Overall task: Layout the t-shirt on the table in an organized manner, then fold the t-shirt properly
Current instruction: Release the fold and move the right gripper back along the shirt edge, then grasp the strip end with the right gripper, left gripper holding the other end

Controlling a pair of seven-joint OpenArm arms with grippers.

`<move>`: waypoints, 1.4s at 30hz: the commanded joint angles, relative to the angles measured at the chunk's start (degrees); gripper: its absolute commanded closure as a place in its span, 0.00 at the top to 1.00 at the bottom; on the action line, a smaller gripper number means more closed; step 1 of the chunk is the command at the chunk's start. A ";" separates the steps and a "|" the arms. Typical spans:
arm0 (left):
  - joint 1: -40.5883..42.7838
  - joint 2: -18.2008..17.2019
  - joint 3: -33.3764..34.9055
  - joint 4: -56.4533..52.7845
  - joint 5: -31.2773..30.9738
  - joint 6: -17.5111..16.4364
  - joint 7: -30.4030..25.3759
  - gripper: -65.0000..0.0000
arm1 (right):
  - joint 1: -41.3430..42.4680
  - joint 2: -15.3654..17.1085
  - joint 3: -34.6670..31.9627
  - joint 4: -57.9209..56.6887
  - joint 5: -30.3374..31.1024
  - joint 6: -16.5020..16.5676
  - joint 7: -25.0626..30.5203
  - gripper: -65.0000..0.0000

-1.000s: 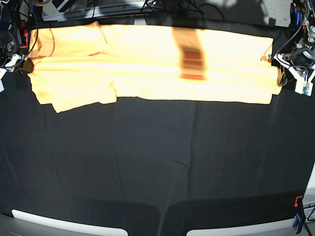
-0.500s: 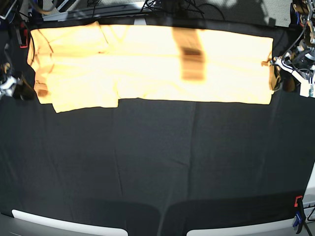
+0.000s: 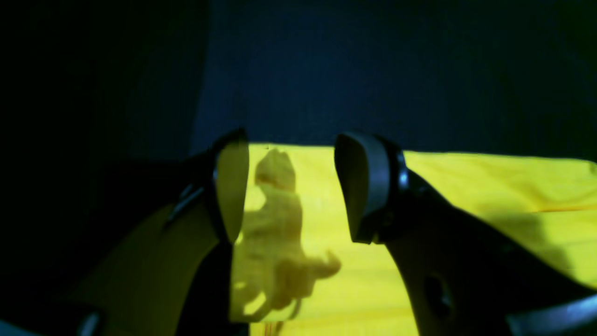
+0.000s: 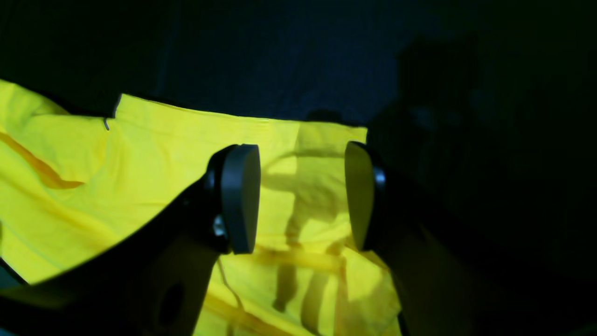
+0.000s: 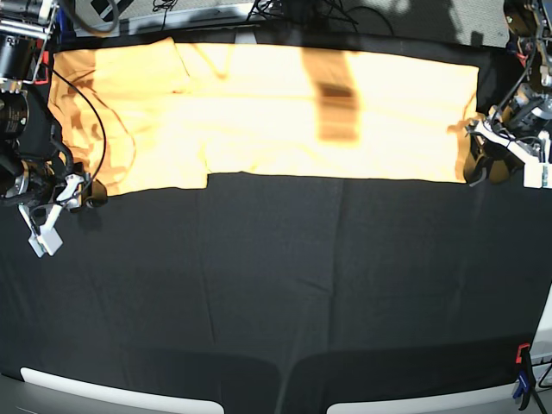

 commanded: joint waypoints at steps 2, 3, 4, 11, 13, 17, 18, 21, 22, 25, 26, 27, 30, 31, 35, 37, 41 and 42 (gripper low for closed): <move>-0.31 -0.68 -0.33 1.09 -1.14 -0.02 -0.59 0.47 | 2.14 1.73 0.61 -1.09 0.57 0.34 1.62 0.44; -0.31 -0.68 -0.33 1.09 -1.14 -0.02 -0.57 0.47 | 2.75 1.79 0.59 -2.27 0.59 0.34 2.32 0.44; -0.31 -0.68 -0.33 1.09 -1.16 -0.02 -0.57 0.47 | 3.37 1.88 0.59 -3.67 0.57 0.34 3.28 0.44; -0.33 -0.68 -0.33 1.09 -1.22 0.00 -0.61 0.47 | 10.49 2.49 -3.76 -17.31 0.63 0.34 4.96 0.44; -0.33 -0.68 -0.31 1.09 -1.20 -0.02 -0.61 0.47 | 12.70 2.45 -6.64 -20.55 -0.96 0.34 5.07 0.44; -0.33 -0.68 -0.33 1.09 -1.16 -0.02 -0.61 0.47 | 16.65 2.32 -11.26 -25.40 -4.50 0.34 5.11 0.44; -0.33 -0.68 -0.33 1.09 -1.18 -0.02 -0.63 0.47 | 17.40 2.32 -12.07 -26.34 -5.25 0.34 5.11 0.44; -0.33 -0.68 -0.33 1.09 -1.16 -0.02 -0.66 0.47 | 18.82 2.29 -13.57 -28.52 -6.56 0.34 4.35 0.44; -0.33 -0.68 -0.33 1.09 -1.16 -0.02 -0.74 0.47 | 19.04 2.19 -13.81 -28.89 -7.37 0.34 4.33 0.44; -0.33 -0.68 -0.33 1.09 -1.16 -0.02 -1.07 0.47 | 18.95 1.99 -13.79 -29.46 -8.15 0.34 3.78 0.44; -0.33 -0.68 -0.33 1.09 -1.16 -0.02 -1.07 0.47 | 18.86 1.97 -13.79 -29.49 -7.74 0.34 2.99 0.44; -0.33 -0.68 -0.33 1.09 -1.16 -0.02 -1.05 0.47 | 18.86 1.99 -13.79 -29.49 -6.78 0.34 1.97 0.43; -0.33 -0.68 -0.33 1.09 -1.16 -0.02 -1.31 0.47 | 18.88 2.01 -13.79 -29.49 -4.68 0.34 0.39 0.34; -0.33 -0.68 -0.33 1.09 -1.16 -0.02 -1.64 0.47 | 18.88 2.01 -13.79 -29.49 -4.72 0.34 0.46 0.30; -0.33 -0.70 -0.33 1.09 -1.14 -0.02 -1.92 0.47 | 18.86 2.16 -13.79 -29.46 -4.79 0.34 1.44 0.07; -0.33 -0.70 -0.33 1.09 -1.14 -0.02 -1.90 0.47 | 18.86 2.23 -13.70 -29.46 -4.79 0.34 2.14 0.04; -0.33 -0.70 -0.33 1.09 -1.14 -0.02 -1.90 0.47 | 17.59 2.25 -13.68 -28.33 -4.76 0.34 2.21 0.04; -0.33 -0.70 -0.33 1.09 -1.14 -0.02 -1.90 0.47 | 16.50 2.34 -13.68 -27.23 -4.74 0.34 2.82 0.04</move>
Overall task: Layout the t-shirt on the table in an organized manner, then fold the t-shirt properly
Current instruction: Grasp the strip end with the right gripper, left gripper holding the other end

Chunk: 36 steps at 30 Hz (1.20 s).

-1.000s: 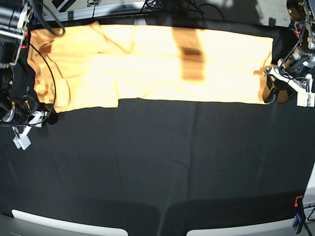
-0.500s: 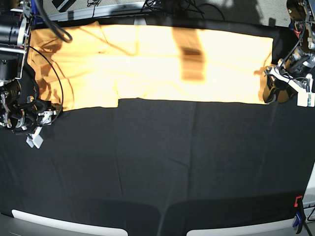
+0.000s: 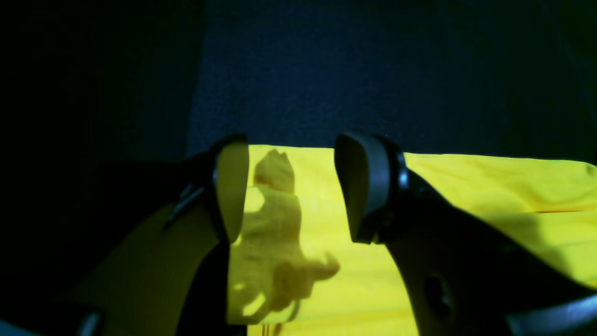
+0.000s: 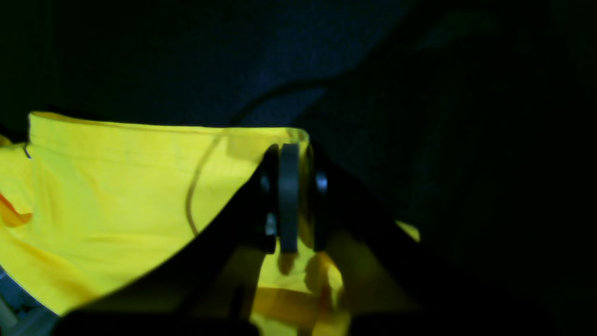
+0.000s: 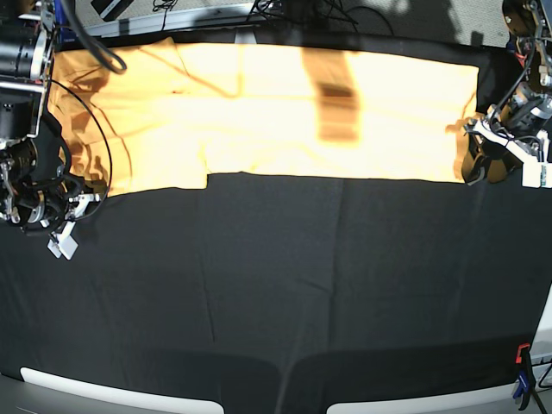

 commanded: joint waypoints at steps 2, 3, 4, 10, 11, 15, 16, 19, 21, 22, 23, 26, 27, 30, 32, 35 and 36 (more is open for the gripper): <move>-0.33 -0.81 -0.33 1.09 -1.11 -0.02 -1.36 0.47 | -1.86 1.62 0.39 4.68 0.55 0.32 2.36 0.04; -0.33 -0.81 -0.33 1.09 -1.09 -0.02 -1.36 0.47 | -3.76 1.75 0.42 7.43 0.55 0.32 3.43 0.04; -0.33 -0.83 -0.33 1.09 -1.09 -0.02 -1.36 0.47 | -5.79 1.92 0.42 10.62 0.55 0.32 4.26 0.04; -0.33 -0.81 -0.33 1.09 -1.09 -0.02 -1.33 0.47 | -17.73 2.47 1.07 29.70 0.15 0.32 5.95 0.04; -0.33 -0.81 -0.33 1.09 -1.09 -0.02 -1.33 0.47 | -19.58 2.49 1.38 32.37 0.15 0.32 6.67 0.04; -0.33 -0.81 -0.33 1.09 -1.07 -0.02 -1.33 0.47 | -26.03 2.47 2.95 41.62 0.15 0.32 6.93 0.04; -0.33 -0.81 -0.33 1.09 -1.07 -0.02 -1.33 0.47 | -27.45 2.47 3.34 43.52 0.17 0.32 6.93 0.04; -0.33 -0.81 -0.33 1.09 -1.07 -0.02 -1.33 0.47 | -31.74 2.47 3.82 48.68 0.15 0.32 6.91 0.04; -0.33 -0.83 -0.33 1.09 -1.07 -0.02 -1.33 0.47 | -34.45 2.32 3.82 51.65 0.17 0.32 6.93 0.04; -0.33 -0.81 -0.33 1.09 -1.07 -0.02 -1.33 0.47 | -35.82 2.32 3.80 52.94 0.17 0.32 6.95 0.04; -0.31 -0.83 -0.33 1.09 -1.01 -0.02 -1.33 0.47 | -37.16 2.32 3.80 54.18 0.15 0.32 6.93 0.04; -0.33 -0.81 -0.33 1.09 0.55 -0.02 -1.36 0.47 | -40.81 2.34 3.80 56.89 -0.07 0.32 6.95 0.04; -0.33 -0.83 -0.33 1.09 0.92 -0.02 -1.36 0.47 | -41.88 2.32 3.80 57.48 -0.07 0.32 6.99 0.04; -0.33 -0.83 -0.33 1.09 1.03 -0.02 -1.36 0.47 | -44.78 2.32 3.80 58.97 -0.07 0.32 8.07 0.04; -0.33 -0.83 -0.33 1.09 1.01 -0.02 -1.62 0.47 | -46.31 2.01 3.80 60.17 -0.07 0.32 8.57 0.04; -0.33 -0.81 -0.33 1.09 1.01 -0.02 -1.77 0.47 | -47.56 0.28 3.80 62.12 -0.02 0.32 8.70 0.04; -0.33 -0.81 -0.33 1.09 1.01 -0.02 -1.77 0.47 | -47.69 -0.55 3.80 62.47 -0.02 0.32 8.70 0.04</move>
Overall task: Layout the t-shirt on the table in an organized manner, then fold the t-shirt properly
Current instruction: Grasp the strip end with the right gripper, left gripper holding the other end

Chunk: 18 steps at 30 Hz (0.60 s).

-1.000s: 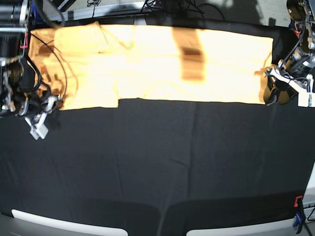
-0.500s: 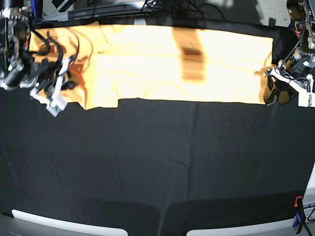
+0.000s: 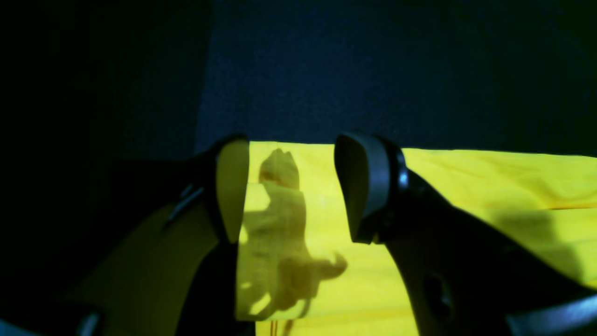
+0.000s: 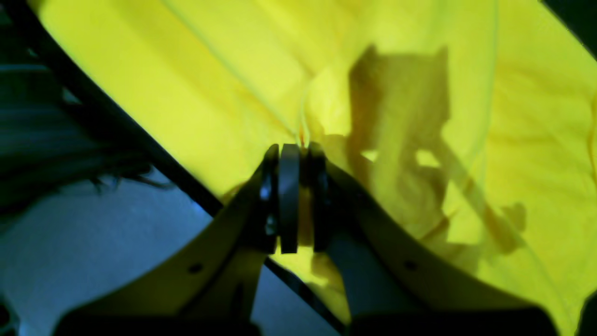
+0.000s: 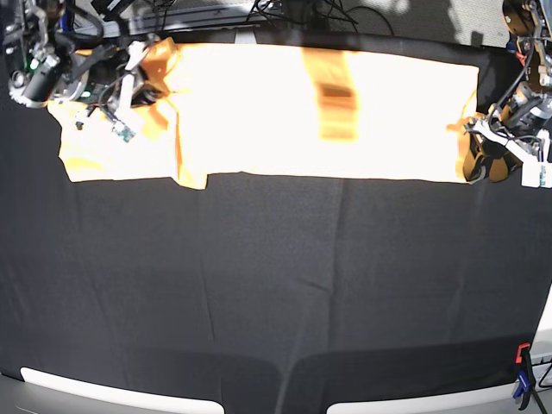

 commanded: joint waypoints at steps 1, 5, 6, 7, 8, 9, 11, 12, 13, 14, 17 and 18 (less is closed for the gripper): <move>-0.33 -0.83 -0.33 1.09 -0.74 0.00 -1.46 0.47 | 0.07 0.02 0.39 1.11 0.59 0.32 0.90 0.04; -0.33 -0.83 -0.33 1.09 -0.76 0.00 -1.46 0.47 | 0.04 -2.64 0.39 1.11 0.59 0.32 0.74 0.04; -0.33 -0.83 -0.33 1.09 -0.74 0.00 -1.44 0.47 | 0.00 -3.17 0.39 1.11 0.59 0.32 0.48 0.04; -0.31 -0.81 -0.33 1.09 -0.74 0.00 -1.46 0.47 | -0.11 -3.54 0.37 1.11 0.66 0.32 0.42 0.04; -0.31 -0.83 -0.33 1.09 -0.74 0.00 -1.46 0.47 | -0.26 -3.91 0.35 1.11 0.76 0.32 0.11 0.04; -0.33 -0.83 -0.33 1.09 -0.74 0.00 -1.46 0.47 | -0.52 -3.96 0.33 1.11 0.81 0.32 0.13 0.04; -0.33 -0.83 -0.33 1.09 -0.74 0.00 -1.46 0.47 | -1.42 -3.89 0.35 1.16 0.79 0.32 0.20 0.04; -0.33 -0.83 -0.33 1.09 -0.74 0.00 -1.49 0.47 | -1.97 -3.89 0.35 1.16 0.79 0.32 0.20 0.04; -0.33 -0.83 -0.33 1.09 -0.74 0.00 -1.49 0.47 | -2.54 -3.89 0.35 1.16 0.79 0.32 0.20 0.04; -0.33 -0.83 -0.33 1.09 -0.74 0.00 -1.49 0.47 | -3.08 -3.89 0.35 1.16 0.79 0.32 0.26 0.04; -0.33 -0.81 -0.33 1.09 -0.76 0.00 -1.51 0.47 | -4.07 -3.89 0.35 1.16 0.81 0.32 1.31 0.04; -0.33 -0.81 -0.33 1.09 -0.76 0.00 -1.51 0.47 | -4.04 -3.91 0.35 1.16 0.81 0.32 1.38 0.04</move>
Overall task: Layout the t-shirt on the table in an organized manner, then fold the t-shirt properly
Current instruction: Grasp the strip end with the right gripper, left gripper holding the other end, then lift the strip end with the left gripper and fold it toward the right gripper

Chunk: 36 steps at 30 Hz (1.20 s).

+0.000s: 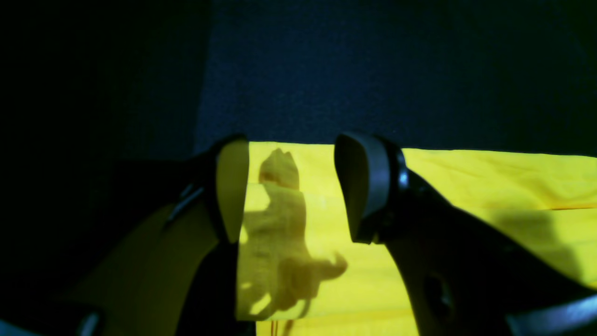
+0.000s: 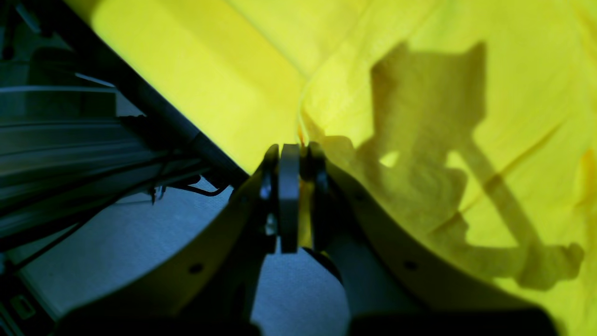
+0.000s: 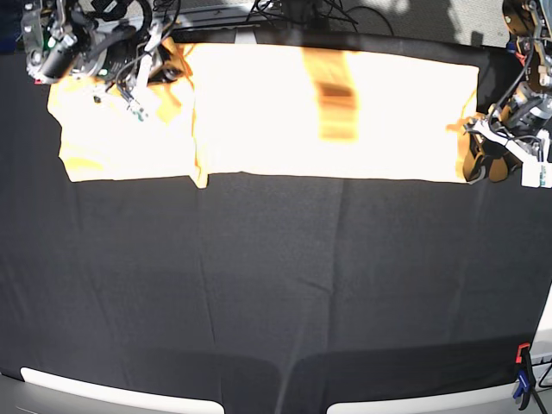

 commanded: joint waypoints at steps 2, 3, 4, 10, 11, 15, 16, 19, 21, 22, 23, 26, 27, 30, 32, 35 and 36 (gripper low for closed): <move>-0.33 -0.81 -0.33 1.09 -0.74 -0.02 -1.53 0.47 | 0.15 0.79 0.33 1.03 0.83 0.34 1.42 0.04; -0.33 -0.81 -0.33 1.09 -0.74 -0.02 -1.53 0.47 | 0.13 0.76 0.33 1.03 0.83 0.34 1.40 0.04; -0.33 -0.81 -0.33 1.09 -0.74 -0.02 -1.53 0.47 | 0.00 0.76 0.33 1.03 0.81 0.34 1.40 0.04; -0.33 -0.81 -0.33 1.09 -0.74 -0.02 -1.53 0.47 | -0.61 0.79 0.33 2.51 2.32 0.34 1.42 0.04; -0.33 -0.81 -0.33 1.09 -0.74 -0.02 -1.53 0.47 | -0.57 0.79 0.33 2.60 2.29 0.34 1.42 0.04; -0.33 -0.81 -0.33 1.09 -0.74 -0.02 -1.53 0.47 | -0.61 0.79 0.33 2.60 2.89 0.34 -0.07 0.07; -0.33 -0.81 -0.33 1.09 -0.74 -0.02 -1.53 0.47 | -0.61 0.79 0.33 2.60 3.91 0.34 -1.11 0.10; -0.33 -0.81 -0.33 1.09 -0.74 -0.02 -1.53 0.47 | -0.59 0.79 0.33 2.60 9.55 0.34 -5.33 0.20; -0.33 -0.81 -0.33 1.09 -0.74 -0.02 -1.53 0.47 | -0.55 0.81 0.35 2.60 13.11 0.34 -7.65 0.23; -0.33 -0.81 -0.33 1.09 -0.74 -0.02 -1.55 0.47 | -0.46 0.81 0.35 2.60 13.31 0.34 -7.74 0.23; -0.33 -0.81 -0.33 1.09 -0.74 -0.02 -1.55 0.47 | -0.39 0.81 0.35 2.60 13.16 0.34 -7.56 0.23; -0.33 -0.81 -0.33 1.09 -0.74 -0.02 -1.51 0.47 | 0.74 0.81 0.35 2.60 12.81 0.34 -7.45 0.23; -0.31 -0.81 -0.33 1.09 -0.74 -0.02 -1.49 0.47 | 1.38 0.81 0.35 2.60 12.83 0.34 -7.43 0.23; -0.28 -0.81 -0.33 1.09 -0.72 -0.02 -0.94 0.47 | 4.37 0.81 0.37 2.60 12.59 0.34 -7.39 0.23; -0.28 -0.81 -0.33 1.09 -0.70 -0.02 0.04 0.47 | 6.88 0.79 0.37 2.60 11.72 0.34 -7.37 0.23; -0.11 -0.81 -0.33 1.05 -0.68 -0.02 0.96 0.47 | 10.67 0.79 0.37 2.60 11.08 0.34 -7.43 0.23; 0.04 -0.81 -0.33 0.98 -0.55 0.02 1.44 0.47 | 11.72 0.79 0.37 2.60 11.13 0.34 -7.43 0.23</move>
